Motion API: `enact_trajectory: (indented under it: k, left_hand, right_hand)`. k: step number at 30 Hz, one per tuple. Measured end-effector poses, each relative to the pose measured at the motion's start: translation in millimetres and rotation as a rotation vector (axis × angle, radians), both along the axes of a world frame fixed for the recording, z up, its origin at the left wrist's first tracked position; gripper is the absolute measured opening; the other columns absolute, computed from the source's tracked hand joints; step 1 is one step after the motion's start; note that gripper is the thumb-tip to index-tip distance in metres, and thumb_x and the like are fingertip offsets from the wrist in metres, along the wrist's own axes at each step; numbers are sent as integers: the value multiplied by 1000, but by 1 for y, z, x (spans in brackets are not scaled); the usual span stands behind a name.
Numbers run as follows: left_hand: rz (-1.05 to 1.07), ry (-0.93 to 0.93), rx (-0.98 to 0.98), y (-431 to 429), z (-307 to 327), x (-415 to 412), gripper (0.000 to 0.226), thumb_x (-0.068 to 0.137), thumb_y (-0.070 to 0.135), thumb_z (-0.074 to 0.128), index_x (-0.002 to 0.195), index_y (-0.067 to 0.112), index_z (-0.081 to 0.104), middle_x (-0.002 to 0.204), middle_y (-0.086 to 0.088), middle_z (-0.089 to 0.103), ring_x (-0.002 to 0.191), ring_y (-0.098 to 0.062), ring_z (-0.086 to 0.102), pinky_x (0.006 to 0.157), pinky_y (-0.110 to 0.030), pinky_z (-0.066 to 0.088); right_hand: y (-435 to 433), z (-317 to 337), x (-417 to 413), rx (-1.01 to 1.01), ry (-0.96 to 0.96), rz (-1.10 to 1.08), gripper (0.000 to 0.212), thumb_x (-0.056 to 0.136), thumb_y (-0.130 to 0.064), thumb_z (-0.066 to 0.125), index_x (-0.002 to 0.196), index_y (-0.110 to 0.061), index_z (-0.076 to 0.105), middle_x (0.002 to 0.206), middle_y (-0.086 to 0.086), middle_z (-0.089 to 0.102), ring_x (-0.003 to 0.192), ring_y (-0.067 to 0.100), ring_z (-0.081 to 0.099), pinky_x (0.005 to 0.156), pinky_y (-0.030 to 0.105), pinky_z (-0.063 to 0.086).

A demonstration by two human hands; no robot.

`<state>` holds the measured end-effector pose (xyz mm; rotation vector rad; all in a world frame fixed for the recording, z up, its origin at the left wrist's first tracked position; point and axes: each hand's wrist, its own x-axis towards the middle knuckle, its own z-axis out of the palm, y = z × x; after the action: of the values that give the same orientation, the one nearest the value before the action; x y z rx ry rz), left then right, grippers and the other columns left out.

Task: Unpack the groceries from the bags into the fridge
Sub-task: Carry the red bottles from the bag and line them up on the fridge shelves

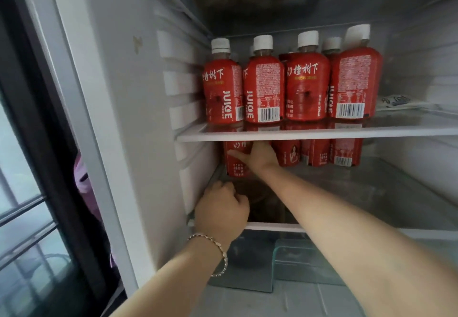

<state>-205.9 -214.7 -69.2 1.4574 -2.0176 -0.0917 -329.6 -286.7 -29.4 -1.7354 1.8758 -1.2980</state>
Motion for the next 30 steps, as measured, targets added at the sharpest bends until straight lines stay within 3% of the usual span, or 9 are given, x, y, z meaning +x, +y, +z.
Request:
enact_trajectory:
  k: [7, 11, 13, 15, 19, 22, 25, 28, 30]
  left_hand:
    - [-14, -34, -18, -2, 0, -1, 23, 89, 29, 44, 97, 12, 57, 108, -3, 54, 99, -21, 51, 83, -32, 44]
    - [-10, -37, -6, -2, -1, -2, 26, 89, 27, 43, 102, 9, 57, 113, -6, 53, 105, -23, 50, 86, -33, 43]
    - [-19, -38, -3, -2, 0, 0, 26, 89, 26, 43, 103, 10, 58, 113, -6, 53, 104, -23, 50, 86, -33, 43]
    - [-32, -42, 13, -2, 0, 1, 26, 89, 26, 43, 103, 11, 58, 113, -5, 54, 103, -22, 51, 86, -33, 43]
    - [-33, -56, 51, -4, 3, 3, 23, 89, 24, 44, 100, 10, 59, 112, -5, 55, 99, -23, 55, 81, -32, 45]
    - [-16, -102, 103, 3, 11, 3, 23, 92, 20, 42, 105, 9, 58, 117, -6, 54, 100, -25, 57, 83, -34, 49]
    - [68, -214, 126, 25, 25, 0, 31, 93, 10, 41, 124, 7, 45, 127, -12, 50, 112, -27, 53, 92, -35, 45]
    - [110, -221, 111, 53, 36, 1, 43, 88, 1, 46, 129, 7, 38, 131, -13, 43, 115, -30, 50, 94, -37, 46]
    - [143, -226, 123, 82, 40, 8, 39, 88, 3, 47, 126, 9, 43, 125, -12, 51, 110, -31, 55, 87, -35, 48]
  right_hand:
    - [8, -4, 6, 91, -68, 144, 58, 84, -14, 67, 137, -12, 42, 141, 7, 48, 133, 23, 42, 109, 36, 33]
    - [5, 2, 9, 110, -76, 61, 59, 80, -14, 72, 134, -10, 48, 138, 8, 51, 130, 24, 45, 109, 36, 34]
    - [8, 0, 11, 140, 12, -15, 44, 84, -16, 69, 126, -10, 56, 131, 7, 57, 124, 23, 51, 105, 34, 39]
    - [13, -5, 10, 174, 78, -59, 23, 91, -14, 59, 112, -10, 65, 119, 8, 64, 115, 23, 57, 100, 32, 44]
    - [41, -9, 5, 185, 106, -8, 17, 92, -13, 54, 94, -14, 71, 104, 3, 69, 100, 17, 62, 88, 27, 48]
    - [73, -2, 4, 277, 128, 57, 19, 89, -7, 55, 100, -6, 71, 103, 8, 68, 85, 13, 58, 69, 21, 46]
    - [108, 10, 3, 486, 182, 134, 24, 90, -11, 54, 109, -4, 68, 93, 12, 66, 62, 12, 50, 47, 19, 38]
    - [140, 17, -1, 395, 212, 199, 22, 92, -15, 55, 103, -6, 70, 80, 5, 67, 53, 10, 48, 41, 16, 36]
    - [161, 17, 1, 311, 259, 266, 22, 92, -19, 56, 99, -5, 72, 76, 3, 69, 58, 9, 53, 46, 17, 39]
